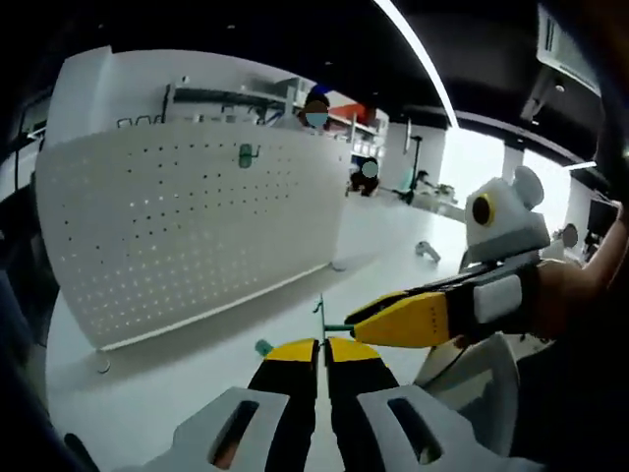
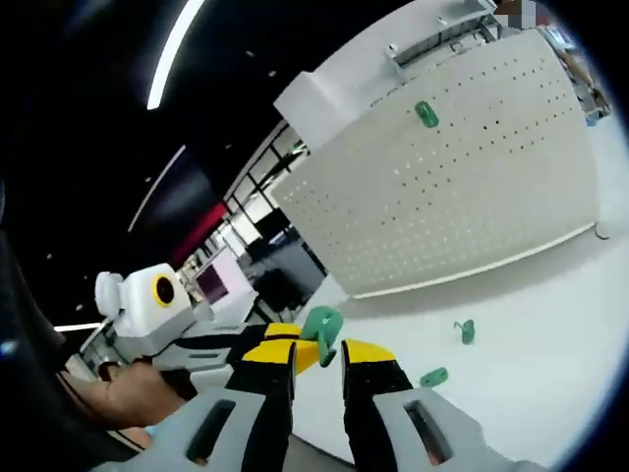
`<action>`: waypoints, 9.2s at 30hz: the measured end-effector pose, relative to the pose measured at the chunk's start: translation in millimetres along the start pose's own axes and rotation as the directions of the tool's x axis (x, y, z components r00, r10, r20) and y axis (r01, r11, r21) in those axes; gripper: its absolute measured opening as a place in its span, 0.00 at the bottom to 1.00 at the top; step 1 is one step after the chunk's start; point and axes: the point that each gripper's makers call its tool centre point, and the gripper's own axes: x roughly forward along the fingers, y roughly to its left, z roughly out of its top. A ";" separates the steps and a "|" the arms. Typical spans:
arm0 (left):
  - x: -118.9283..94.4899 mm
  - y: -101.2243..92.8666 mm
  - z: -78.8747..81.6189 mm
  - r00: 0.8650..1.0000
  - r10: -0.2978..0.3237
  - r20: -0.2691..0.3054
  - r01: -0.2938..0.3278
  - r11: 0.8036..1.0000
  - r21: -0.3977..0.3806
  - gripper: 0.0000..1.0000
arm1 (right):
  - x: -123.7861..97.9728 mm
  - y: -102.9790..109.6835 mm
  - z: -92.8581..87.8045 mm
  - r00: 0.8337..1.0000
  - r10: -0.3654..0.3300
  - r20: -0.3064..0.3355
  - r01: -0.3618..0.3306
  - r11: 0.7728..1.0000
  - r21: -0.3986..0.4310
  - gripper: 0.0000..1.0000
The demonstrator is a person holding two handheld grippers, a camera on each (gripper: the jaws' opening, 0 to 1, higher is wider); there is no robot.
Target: Insert the hook assembly into the mounting plate slot until the hook locks in place.
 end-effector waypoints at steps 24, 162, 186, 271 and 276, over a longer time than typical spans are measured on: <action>-2.8 -1.7 16.1 0.993 0.024 0.118 -0.021 1.000 -0.020 0.02 | 12.1 2.1 12.0 0.998 0.051 0.047 -0.061 0.964 0.258 0.03; -1.7 28.3 10.4 0.999 0.018 0.048 -0.003 0.957 -0.290 0.94 | 64.6 -166.4 297.7 0.781 -0.299 0.547 0.565 0.713 -0.416 0.00; -0.5 40.1 2.8 0.999 0.044 0.026 -0.033 0.949 -0.312 0.92 | 71.1 -181.2 292.2 0.756 -0.309 0.577 0.600 0.679 -0.423 0.00; -9.7 45.2 6.6 0.995 0.090 0.039 -0.074 0.950 -0.304 0.89 | 75.3 -201.9 289.5 0.735 -0.408 0.542 0.643 0.674 -0.364 0.05; -12.7 43.8 8.2 0.994 0.094 0.047 -0.076 0.951 -0.301 0.89 | 72.2 -198.0 289.1 0.740 -0.407 0.535 0.638 0.677 -0.367 0.06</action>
